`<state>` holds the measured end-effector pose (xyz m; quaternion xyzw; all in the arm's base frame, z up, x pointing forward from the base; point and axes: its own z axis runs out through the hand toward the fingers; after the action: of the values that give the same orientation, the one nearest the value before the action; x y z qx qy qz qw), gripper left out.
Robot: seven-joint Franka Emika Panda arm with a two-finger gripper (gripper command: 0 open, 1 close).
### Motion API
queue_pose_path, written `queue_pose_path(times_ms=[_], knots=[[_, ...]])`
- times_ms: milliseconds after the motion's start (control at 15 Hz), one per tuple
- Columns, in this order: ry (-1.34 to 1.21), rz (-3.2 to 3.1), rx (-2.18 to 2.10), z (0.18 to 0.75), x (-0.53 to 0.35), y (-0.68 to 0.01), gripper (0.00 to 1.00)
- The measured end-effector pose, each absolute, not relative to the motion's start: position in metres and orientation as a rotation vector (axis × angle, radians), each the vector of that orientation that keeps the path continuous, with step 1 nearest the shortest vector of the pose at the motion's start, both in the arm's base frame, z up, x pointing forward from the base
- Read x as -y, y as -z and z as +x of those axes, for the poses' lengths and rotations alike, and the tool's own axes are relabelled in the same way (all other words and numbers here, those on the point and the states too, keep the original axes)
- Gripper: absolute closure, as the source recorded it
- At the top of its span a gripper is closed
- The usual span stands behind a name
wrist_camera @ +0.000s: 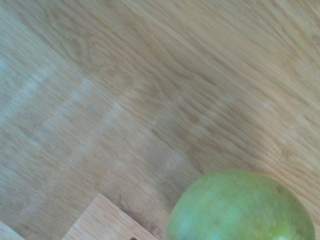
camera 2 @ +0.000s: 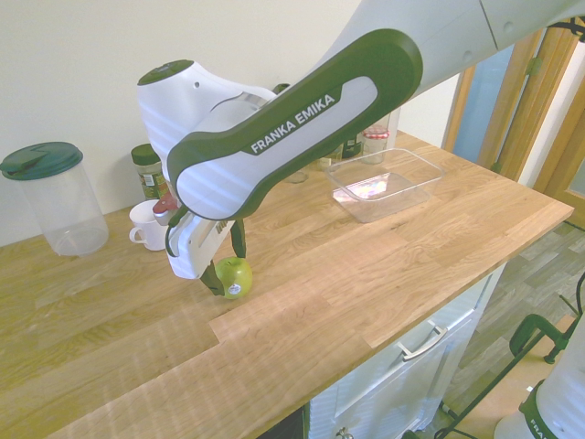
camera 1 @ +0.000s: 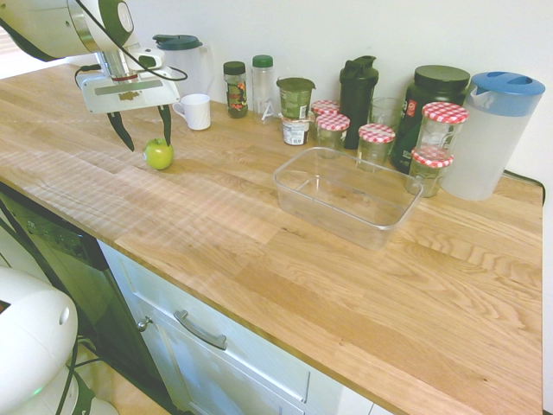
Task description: Put the apple into the container
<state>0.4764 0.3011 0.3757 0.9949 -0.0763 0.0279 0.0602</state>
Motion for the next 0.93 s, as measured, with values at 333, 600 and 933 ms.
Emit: queue_pose_path(times_ms=[333, 600, 933], knots=[[-0.043, 3.015, 0.204, 0.479, -0.314, -0.356, 0.0], [-0.013, 3.013, 0.2, 0.481, -0.317, -0.336, 1.0], [-0.013, 3.017, 0.215, 0.483, -0.317, -0.337, 1.0]])
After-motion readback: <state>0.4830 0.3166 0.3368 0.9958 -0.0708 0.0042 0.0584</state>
